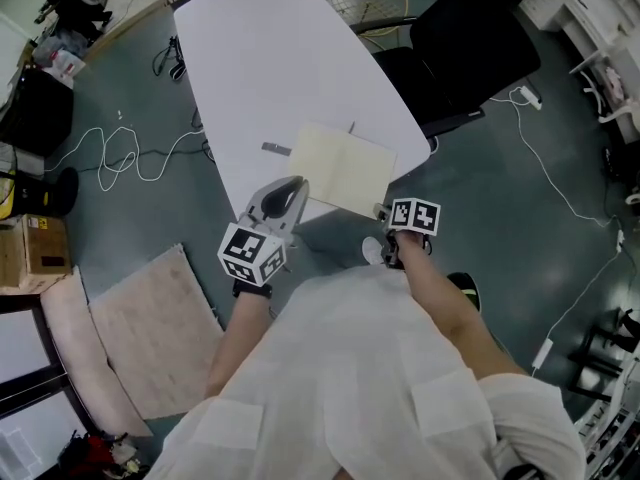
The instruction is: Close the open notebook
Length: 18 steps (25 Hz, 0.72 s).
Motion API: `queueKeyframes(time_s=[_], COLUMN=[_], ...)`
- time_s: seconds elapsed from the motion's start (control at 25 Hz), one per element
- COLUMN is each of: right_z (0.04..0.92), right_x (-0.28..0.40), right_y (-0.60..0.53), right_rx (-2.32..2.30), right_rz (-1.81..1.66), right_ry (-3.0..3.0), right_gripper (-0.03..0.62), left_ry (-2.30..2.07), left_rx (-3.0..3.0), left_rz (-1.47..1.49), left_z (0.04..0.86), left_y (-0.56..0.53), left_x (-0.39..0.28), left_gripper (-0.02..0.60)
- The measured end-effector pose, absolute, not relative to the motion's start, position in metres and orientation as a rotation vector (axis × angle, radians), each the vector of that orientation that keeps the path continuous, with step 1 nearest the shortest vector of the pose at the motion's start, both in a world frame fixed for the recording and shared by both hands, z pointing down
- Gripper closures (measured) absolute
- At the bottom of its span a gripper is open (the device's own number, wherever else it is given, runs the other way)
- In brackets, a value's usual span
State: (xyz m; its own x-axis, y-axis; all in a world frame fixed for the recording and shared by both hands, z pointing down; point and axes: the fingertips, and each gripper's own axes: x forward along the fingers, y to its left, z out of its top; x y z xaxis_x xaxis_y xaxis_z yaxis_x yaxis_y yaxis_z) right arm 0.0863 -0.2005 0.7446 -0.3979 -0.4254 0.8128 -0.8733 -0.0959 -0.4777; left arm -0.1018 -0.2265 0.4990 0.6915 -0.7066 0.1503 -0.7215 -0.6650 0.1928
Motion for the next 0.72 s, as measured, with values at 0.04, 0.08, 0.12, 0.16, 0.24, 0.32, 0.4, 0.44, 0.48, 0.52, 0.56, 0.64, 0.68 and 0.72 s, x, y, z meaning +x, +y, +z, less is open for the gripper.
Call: queueKeyframes(time_s=[0.04, 0.08, 0.12, 0.16, 0.24, 0.32, 0.4, 0.44, 0.48, 0.52, 0.56, 0.64, 0.68, 0.72], right_z=[0.747, 0.749, 0.751, 0.753, 0.757, 0.761, 0.764, 0.765, 0.767, 0.768, 0.768, 0.769, 0.768, 0.767], right_x=[0.086, 0.086, 0.085, 0.085, 0.083, 0.081, 0.079, 0.078, 0.077, 0.077, 0.076, 0.075, 0.075, 0.074], right_y=[-0.199, -0.198, -0.197, -0.196, -0.195, -0.197, -0.199, -0.199, -0.199, -0.199, -0.199, -0.2, -0.2, -0.2], right_rx=[1.408, 1.404, 1.399, 1.396, 1.391, 1.381, 1.364, 1.354, 1.346, 1.339, 1.336, 1.335, 1.338, 1.342], right_rz=[1.515, 1.529, 1.543, 1.555, 1.574, 1.588, 1.594, 1.596, 1.601, 1.607, 1.614, 1.631, 1.642, 1.655], right_ry=[-1.774, -1.768, -1.762, -1.757, -1.746, -1.737, -1.734, -1.732, -1.731, -1.729, -1.729, -1.728, -1.727, -1.726], right_gripper=[0.45, 0.45, 0.448, 0.448, 0.448, 0.448, 0.448, 0.447, 0.447, 0.448, 0.448, 0.447, 0.447, 0.447], left_ry=[-1.147, -1.149, -1.153, -1.157, -1.169, -1.18, -1.189, -1.194, -1.2, -1.206, -1.213, -1.223, -1.226, -1.227], left_rx=[2.665, 2.664, 2.664, 2.664, 2.662, 2.66, 2.656, 2.654, 2.652, 2.65, 2.647, 2.643, 2.641, 2.64], left_rz=[0.093, 0.096, 0.098, 0.099, 0.1, 0.099, 0.098, 0.097, 0.095, 0.094, 0.092, 0.088, 0.087, 0.086], left_z=[0.498, 0.497, 0.496, 0.495, 0.494, 0.494, 0.494, 0.495, 0.495, 0.495, 0.495, 0.494, 0.494, 0.493], left_y=[-0.226, -0.225, -0.224, -0.223, -0.224, -0.226, -0.227, -0.227, -0.227, -0.227, -0.227, -0.229, -0.229, -0.229], left_x=[-0.102, -0.103, -0.104, -0.105, -0.108, -0.112, -0.113, -0.114, -0.114, -0.115, -0.117, -0.119, -0.12, -0.121], left_gripper=[0.546, 0.548, 0.546, 0.546, 0.546, 0.546, 0.546, 0.546, 0.546, 0.546, 0.546, 0.546, 0.548, 0.548])
